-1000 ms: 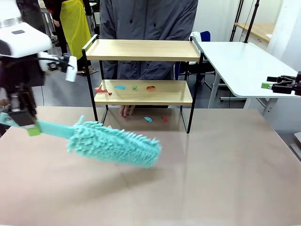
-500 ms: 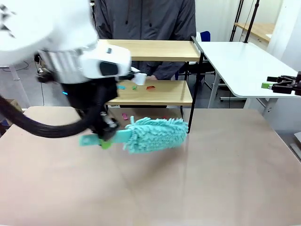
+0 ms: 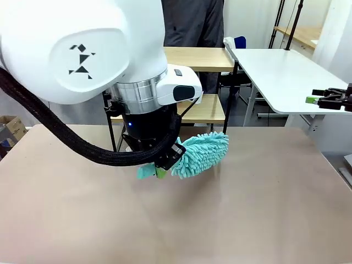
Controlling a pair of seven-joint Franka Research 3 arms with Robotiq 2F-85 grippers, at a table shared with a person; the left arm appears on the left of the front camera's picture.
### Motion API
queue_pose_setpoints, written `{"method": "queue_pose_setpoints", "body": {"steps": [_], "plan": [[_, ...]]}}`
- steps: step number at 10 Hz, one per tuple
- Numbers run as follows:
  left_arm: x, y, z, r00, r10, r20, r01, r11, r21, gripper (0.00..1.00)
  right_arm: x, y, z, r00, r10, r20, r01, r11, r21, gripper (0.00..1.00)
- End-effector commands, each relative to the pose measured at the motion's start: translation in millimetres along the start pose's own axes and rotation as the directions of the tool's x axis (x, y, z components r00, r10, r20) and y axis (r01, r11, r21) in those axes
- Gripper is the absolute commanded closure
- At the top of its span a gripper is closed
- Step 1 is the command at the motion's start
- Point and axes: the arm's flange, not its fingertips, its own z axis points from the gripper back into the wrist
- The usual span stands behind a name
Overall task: Clean the shelf.
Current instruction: Clean the specific section of the Shelf indicated by the human with the Duster.
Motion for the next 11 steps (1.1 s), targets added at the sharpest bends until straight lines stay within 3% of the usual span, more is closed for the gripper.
{"method": "queue_pose_setpoints", "body": {"steps": [1, 3, 4, 5, 8, 10, 11], "plan": [[-11.1, 8.8, 9.0, 0.999, -0.035, 0.009, 0.035, 0.999, 0.009, 0.87, 2.4, 2.2, -1.4, 1.000, 0.003, 0.000, -0.003, 1.000, 0.001, 0.00], [-2.3, 1.0, 3.3, 1.000, -0.009, 0.000, 0.009, 1.000, 0.000, 0.87, 2.4, 2.2, -1.4, 1.000, 0.003, 0.000, -0.003, 1.000, 0.001, 0.00], [12.2, -10.9, -16.9, 0.992, 0.122, -0.032, -0.123, 0.992, -0.031, 0.87, 2.4, 2.2, -1.4, 1.000, 0.003, 0.000, -0.003, 1.000, 0.001, 0.00], [11.7, -21.3, -29.0, 0.976, 0.216, 0.001, -0.216, 0.976, -0.006, 0.87, 2.4, 2.2, -1.4, 1.000, 0.003, 0.000, -0.003, 1.000, 0.001, 0.00], [15.0, -39.4, -50.3, 0.928, 0.351, 0.126, -0.348, 0.936, -0.045, 0.87, 2.4, 2.2, -1.4, 1.000, 0.003, 0.000, -0.003, 1.000, 0.001, 0.00], [32.4, -37.9, -72.9, 0.892, 0.416, 0.177, -0.417, 0.908, -0.032, 0.87, 2.4, 2.2, -1.4, 1.000, 0.003, 0.000, -0.003, 1.000, 0.001, 0.00], [40.9, -38.5, -84.7, 0.882, 0.431, 0.190, -0.422, 0.902, -0.086, 0.87, 2.4, 2.2, -1.4, 1.000, 0.003, 0.000, -0.003, 1.000, 0.001, 0.00]]}}
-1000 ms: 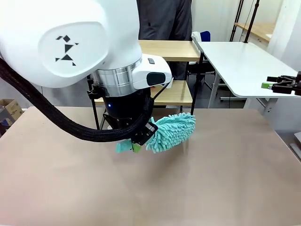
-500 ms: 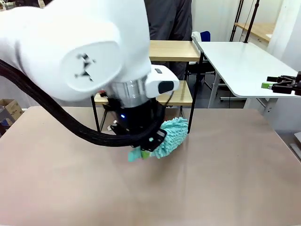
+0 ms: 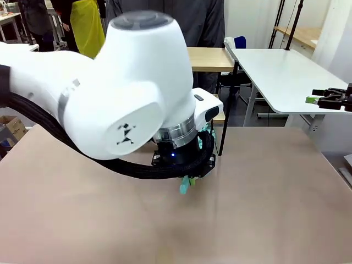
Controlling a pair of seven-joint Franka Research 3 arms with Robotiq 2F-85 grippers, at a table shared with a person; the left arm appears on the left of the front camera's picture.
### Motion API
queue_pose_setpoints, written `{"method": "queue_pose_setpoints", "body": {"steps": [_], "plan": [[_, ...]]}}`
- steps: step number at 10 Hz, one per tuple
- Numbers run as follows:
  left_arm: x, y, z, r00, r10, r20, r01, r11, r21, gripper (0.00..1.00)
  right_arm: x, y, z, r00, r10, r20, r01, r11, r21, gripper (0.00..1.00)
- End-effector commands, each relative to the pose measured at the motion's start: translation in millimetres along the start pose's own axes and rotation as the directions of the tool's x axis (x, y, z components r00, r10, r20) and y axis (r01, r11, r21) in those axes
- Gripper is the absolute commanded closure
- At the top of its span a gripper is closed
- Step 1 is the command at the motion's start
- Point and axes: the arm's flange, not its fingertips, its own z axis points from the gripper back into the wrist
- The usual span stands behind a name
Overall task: Clean the shelf.
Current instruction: Clean the specific section of the Shelf indicated by the human with the Duster.
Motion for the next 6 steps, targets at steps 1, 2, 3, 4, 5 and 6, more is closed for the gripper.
{"method": "queue_pose_setpoints", "body": {"steps": [1, 2, 3, 4, 5, 6], "plan": [[12.8, -13.3, -29.6, 0.995, 0.065, 0.070, -0.064, 0.998, -0.021, 0.87, 2.3, 2.2, -1.3, 1.000, 0.003, 0.000, -0.003, 1.000, 0.001, 0.00], [17.6, -21.5, -41.7, 0.990, 0.083, 0.111, -0.080, 0.996, -0.033, 0.87, 2.3, 2.2, -1.3, 1.000, 0.003, 0.000, -0.003, 1.000, 0.001, 0.00], [23.5, -28.4, -49.9, 0.985, 0.101, 0.142, -0.096, 0.994, -0.044, 0.87, 2.3, 2.2, -1.3, 1.000, 0.003, 0.000, -0.003, 1.000, 0.001, 0.00], [29.8, -35.0, -56.0, 0.978, 0.121, 0.168, -0.118, 0.993, -0.031, 0.87, 2.3, 2.2, -1.3, 1.000, 0.003, 0.000, -0.003, 1.000, 0.001, 0.00], [37.4, -41.0, -65.2, 0.974, 0.140, 0.180, -0.138, 0.990, -0.025, 0.87, 2.3, 2.2, -1.3, 1.000, 0.003, 0.000, -0.003, 1.000, 0.001, 0.00], [45.8, -48.0, -78.3, 0.969, 0.153, 0.193, -0.155, 0.988, -0.009, 0.87, 2.3, 2.2, -1.3, 1.000, 0.003, 0.000, -0.003, 1.000, 0.001, 0.00]]}}
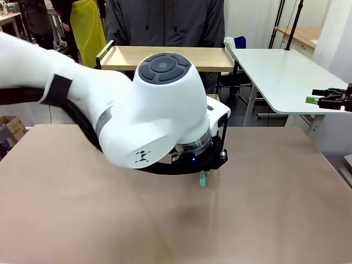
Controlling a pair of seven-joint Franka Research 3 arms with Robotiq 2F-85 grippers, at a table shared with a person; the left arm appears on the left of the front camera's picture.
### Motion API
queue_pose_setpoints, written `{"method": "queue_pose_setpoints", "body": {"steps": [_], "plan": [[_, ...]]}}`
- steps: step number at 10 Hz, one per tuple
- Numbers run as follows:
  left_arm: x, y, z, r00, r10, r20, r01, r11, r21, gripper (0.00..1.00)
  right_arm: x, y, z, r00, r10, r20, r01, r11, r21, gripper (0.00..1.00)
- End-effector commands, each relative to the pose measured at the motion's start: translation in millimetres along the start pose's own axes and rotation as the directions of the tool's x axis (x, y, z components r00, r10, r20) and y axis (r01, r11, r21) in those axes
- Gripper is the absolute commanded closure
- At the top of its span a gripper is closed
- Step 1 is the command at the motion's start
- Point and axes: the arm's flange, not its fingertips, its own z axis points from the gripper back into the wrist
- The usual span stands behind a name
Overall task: Clean the shelf.
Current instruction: Clean the specific section of the Shelf indicated by the human with the Duster.
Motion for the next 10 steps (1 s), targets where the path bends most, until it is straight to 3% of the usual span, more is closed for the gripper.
{"method": "queue_pose_setpoints", "body": {"steps": [1, 3, 10], "plan": [[11.8, -35.2, -38.6, 0.997, 0.051, 0.052, -0.052, 0.998, 0.029, 0.87, 2.3, 2.3, -1.4, 1.000, 0.003, 0.000, -0.003, 1.000, 0.001, 0.00], [22.7, -42.0, -57.3, 0.993, 0.095, 0.073, -0.093, 0.995, -0.028, 0.87, 2.3, 2.3, -1.4, 1.000, 0.003, 0.000, -0.003, 1.000, 0.001, 0.00], [33.3, -32.7, -123.3, 0.990, 0.139, 0.005, -0.139, 0.988, 0.064, 0.87, 2.3, 2.3, -1.4, 1.000, 0.003, 0.000, -0.003, 1.000, 0.001, 0.00]]}}
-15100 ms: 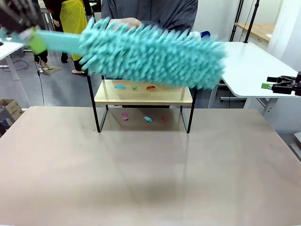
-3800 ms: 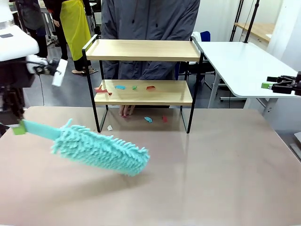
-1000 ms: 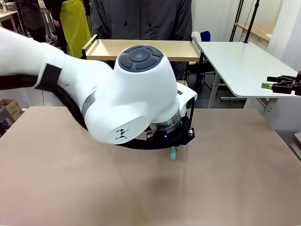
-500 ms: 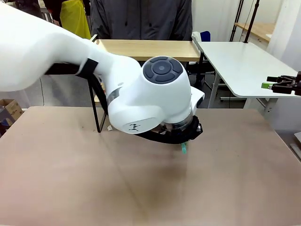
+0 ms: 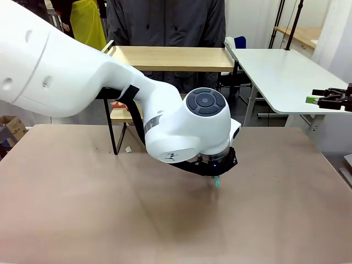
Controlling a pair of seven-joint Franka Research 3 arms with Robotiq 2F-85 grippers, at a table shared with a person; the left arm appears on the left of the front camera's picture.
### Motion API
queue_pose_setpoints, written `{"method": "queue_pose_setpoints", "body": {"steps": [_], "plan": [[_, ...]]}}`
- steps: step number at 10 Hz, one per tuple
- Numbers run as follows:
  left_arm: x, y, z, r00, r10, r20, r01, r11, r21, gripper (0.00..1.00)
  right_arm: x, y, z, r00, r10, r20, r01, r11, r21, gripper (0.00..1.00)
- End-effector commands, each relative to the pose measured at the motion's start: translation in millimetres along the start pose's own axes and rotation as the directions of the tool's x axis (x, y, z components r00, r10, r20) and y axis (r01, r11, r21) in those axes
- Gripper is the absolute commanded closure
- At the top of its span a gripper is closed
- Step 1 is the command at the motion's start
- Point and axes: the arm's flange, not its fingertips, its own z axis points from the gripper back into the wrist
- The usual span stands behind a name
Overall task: Clean the shelf.
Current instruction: Clean the specific section of the Shelf indicated by the human with the Duster.
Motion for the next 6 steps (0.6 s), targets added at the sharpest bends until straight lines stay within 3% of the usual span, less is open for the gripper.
{"method": "queue_pose_setpoints", "body": {"steps": [1, 3, 6], "plan": [[1.2, 2.3, 5.6, 1.000, -0.006, -0.001, 0.006, 1.000, -0.012, 0.87, 2.2, 2.3, -1.4, 1.000, 0.003, 0.000, -0.003, 1.000, 0.001, 0.00], [-0.9, -1.1, -0.9, 1.000, -0.001, -0.001, 0.001, 1.000, 0.003, 0.87, 2.2, 2.3, -1.4, 1.000, 0.003, 0.000, -0.003, 1.000, 0.001, 0.00], [9.8, 36.2, 3.0, 0.997, 0.026, -0.069, -0.022, 0.998, 0.063, 0.87, 2.2, 2.3, -1.4, 1.000, 0.003, 0.000, -0.003, 1.000, 0.001, 0.00]]}}
